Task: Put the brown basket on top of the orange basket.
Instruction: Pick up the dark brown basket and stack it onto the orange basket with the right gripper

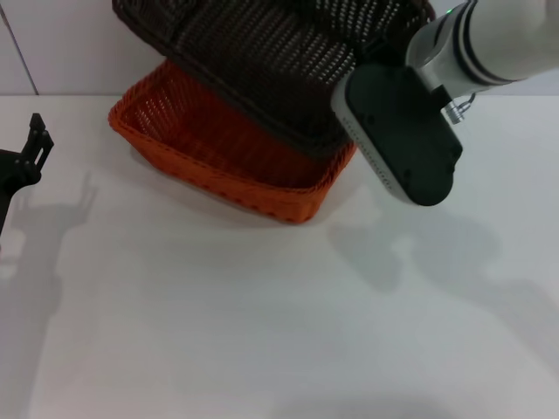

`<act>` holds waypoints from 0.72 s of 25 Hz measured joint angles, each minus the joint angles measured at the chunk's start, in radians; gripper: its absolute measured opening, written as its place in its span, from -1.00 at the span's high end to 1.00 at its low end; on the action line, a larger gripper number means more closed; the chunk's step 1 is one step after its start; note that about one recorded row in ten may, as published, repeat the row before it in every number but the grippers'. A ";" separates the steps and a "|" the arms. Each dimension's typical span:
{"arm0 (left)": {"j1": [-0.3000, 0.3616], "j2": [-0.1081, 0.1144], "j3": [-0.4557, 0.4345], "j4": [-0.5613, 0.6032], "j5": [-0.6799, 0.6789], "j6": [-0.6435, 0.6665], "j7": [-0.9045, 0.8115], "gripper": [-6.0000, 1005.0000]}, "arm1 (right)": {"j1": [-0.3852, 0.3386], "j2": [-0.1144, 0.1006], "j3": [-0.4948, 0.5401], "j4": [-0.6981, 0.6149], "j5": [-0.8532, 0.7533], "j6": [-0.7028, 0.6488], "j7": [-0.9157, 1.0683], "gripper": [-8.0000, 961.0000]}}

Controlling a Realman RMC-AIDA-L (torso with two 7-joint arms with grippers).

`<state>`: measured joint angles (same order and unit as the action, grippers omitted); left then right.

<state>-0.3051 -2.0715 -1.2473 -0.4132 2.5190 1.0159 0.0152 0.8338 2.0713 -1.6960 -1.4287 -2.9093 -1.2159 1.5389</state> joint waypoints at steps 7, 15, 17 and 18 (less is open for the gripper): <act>0.006 -0.001 0.001 0.011 0.000 -0.004 -0.002 -0.66 | 0.001 0.007 -0.054 0.028 0.001 0.033 0.019 0.66; 0.009 -0.001 0.012 0.015 0.000 -0.010 -0.004 -0.66 | 0.007 0.011 -0.077 0.033 -0.004 0.044 0.040 0.65; 0.009 -0.001 0.012 0.015 0.000 -0.010 -0.004 -0.66 | 0.007 0.011 -0.087 0.048 -0.005 0.056 0.046 0.65; 0.007 -0.001 0.011 0.021 0.000 -0.013 -0.007 -0.66 | 0.006 0.012 -0.089 0.053 -0.006 0.062 0.047 0.65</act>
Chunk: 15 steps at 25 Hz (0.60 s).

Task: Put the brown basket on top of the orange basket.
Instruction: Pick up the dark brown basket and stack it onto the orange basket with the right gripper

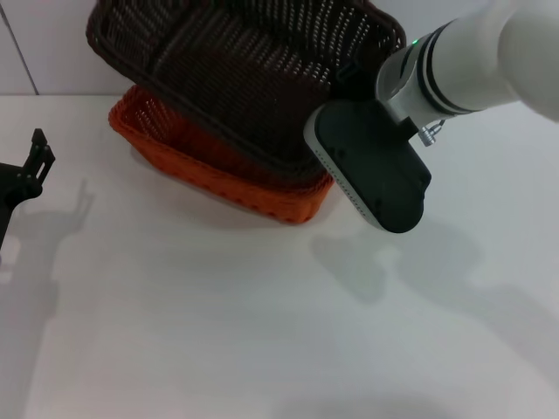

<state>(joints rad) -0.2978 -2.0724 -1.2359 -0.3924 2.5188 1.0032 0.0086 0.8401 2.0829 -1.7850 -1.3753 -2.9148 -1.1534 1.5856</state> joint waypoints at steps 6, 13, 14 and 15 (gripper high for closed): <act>-0.007 0.000 0.000 0.003 0.001 -0.002 -0.002 -0.66 | -0.007 0.000 -0.004 0.029 0.006 0.036 0.001 0.64; -0.009 0.000 0.000 0.002 0.001 -0.005 -0.005 -0.66 | 0.000 0.000 0.003 0.033 0.067 0.035 0.001 0.63; -0.009 0.000 0.000 0.002 0.001 -0.005 -0.005 -0.66 | 0.000 0.000 0.003 0.033 0.069 0.033 0.001 0.63; -0.009 0.000 0.000 0.002 0.001 -0.005 -0.005 -0.66 | 0.000 -0.001 0.001 0.032 0.070 0.030 0.003 0.63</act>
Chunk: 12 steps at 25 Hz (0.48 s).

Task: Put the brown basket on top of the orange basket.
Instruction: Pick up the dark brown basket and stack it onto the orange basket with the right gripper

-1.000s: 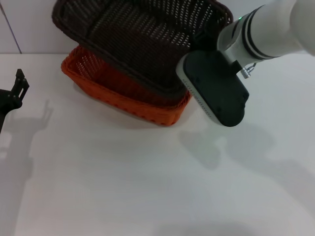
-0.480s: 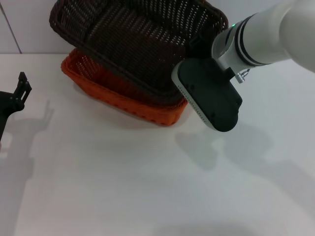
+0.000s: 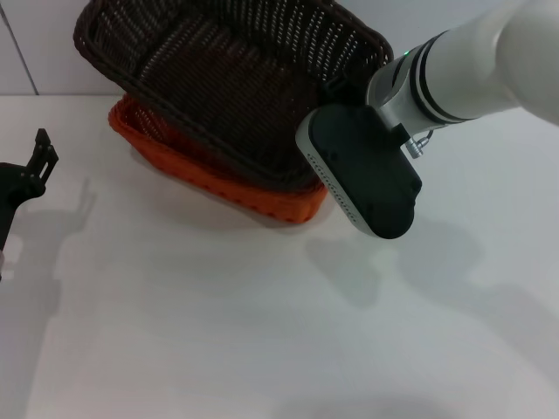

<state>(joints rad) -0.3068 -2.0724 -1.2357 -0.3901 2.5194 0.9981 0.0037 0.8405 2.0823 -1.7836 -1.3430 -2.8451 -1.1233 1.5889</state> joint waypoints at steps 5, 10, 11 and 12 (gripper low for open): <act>0.000 0.000 0.001 0.001 0.000 -0.017 -0.001 -0.66 | 0.005 -0.003 -0.007 0.003 -0.009 -0.021 0.006 0.62; 0.000 0.000 0.001 0.001 -0.001 -0.023 -0.001 -0.66 | 0.004 -0.005 0.002 0.003 -0.026 -0.026 0.013 0.62; 0.000 0.000 0.001 0.001 -0.001 -0.023 -0.001 -0.66 | 0.004 -0.006 0.001 0.003 -0.037 -0.028 0.022 0.62; 0.000 0.000 0.001 0.001 -0.001 -0.023 -0.001 -0.66 | 0.004 -0.006 -0.002 0.003 -0.048 -0.032 0.035 0.62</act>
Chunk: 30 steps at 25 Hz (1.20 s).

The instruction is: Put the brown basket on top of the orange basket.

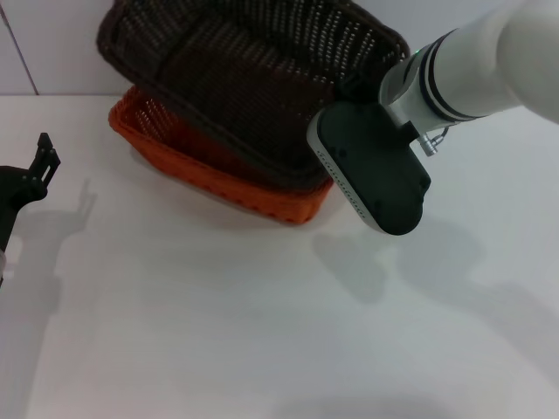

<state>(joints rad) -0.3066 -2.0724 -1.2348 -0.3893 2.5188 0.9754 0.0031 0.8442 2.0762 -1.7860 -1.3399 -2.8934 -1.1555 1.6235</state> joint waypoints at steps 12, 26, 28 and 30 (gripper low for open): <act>-0.020 0.000 -0.011 0.001 -0.013 -0.045 0.000 -0.66 | -0.022 0.000 -0.027 -0.046 -0.005 -0.060 0.025 0.25; -0.023 0.001 -0.011 0.001 -0.022 -0.068 0.000 -0.66 | -0.090 0.000 -0.028 -0.265 -0.008 -0.216 0.056 -0.22; -0.023 0.001 -0.011 0.002 -0.023 -0.068 0.000 -0.66 | -0.105 0.000 -0.034 -0.303 -0.006 -0.253 0.069 -0.22; -0.023 0.002 -0.012 0.003 -0.023 -0.068 0.000 -0.66 | -0.123 0.001 -0.040 -0.344 -0.005 -0.281 0.088 -0.21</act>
<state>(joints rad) -0.3298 -2.0708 -1.2466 -0.3863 2.4957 0.9076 0.0030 0.7213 2.0774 -1.8263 -1.6843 -2.8980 -1.4364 1.7119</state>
